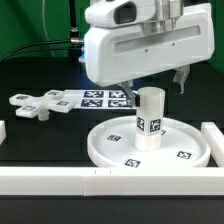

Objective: Assemble round table

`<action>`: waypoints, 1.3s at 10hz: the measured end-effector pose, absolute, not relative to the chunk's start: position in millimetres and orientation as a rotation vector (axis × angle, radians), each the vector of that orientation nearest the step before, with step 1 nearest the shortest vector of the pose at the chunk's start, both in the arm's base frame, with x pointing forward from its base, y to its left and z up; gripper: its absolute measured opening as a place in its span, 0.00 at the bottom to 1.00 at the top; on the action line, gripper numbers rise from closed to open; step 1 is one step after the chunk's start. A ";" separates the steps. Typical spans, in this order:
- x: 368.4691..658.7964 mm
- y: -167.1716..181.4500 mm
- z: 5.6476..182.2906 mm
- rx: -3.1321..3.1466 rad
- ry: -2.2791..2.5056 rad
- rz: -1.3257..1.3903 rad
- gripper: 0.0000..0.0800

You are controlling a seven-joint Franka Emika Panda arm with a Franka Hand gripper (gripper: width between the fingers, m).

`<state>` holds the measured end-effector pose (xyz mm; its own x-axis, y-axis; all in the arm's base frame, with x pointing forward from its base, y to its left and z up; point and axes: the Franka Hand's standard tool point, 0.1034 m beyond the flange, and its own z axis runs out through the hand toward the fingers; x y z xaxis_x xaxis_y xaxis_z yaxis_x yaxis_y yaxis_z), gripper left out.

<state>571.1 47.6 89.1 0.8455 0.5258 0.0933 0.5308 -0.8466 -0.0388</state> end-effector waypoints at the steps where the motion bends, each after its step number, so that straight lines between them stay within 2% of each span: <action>1: 570.1 48.7 87.0 -2.933 -0.978 -0.144 0.81; 4: 569.1 44.3 85.1 -2.862 -1.197 -0.155 0.81; 10: 567.7 46.8 79.3 -2.494 -2.005 -0.111 0.81; 13: 567.4 46.9 78.1 -2.323 -2.240 -0.082 0.81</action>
Offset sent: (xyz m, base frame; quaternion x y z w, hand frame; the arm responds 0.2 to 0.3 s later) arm 0.0000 0.0000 0.0000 0.0000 0.0000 -0.1296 0.9916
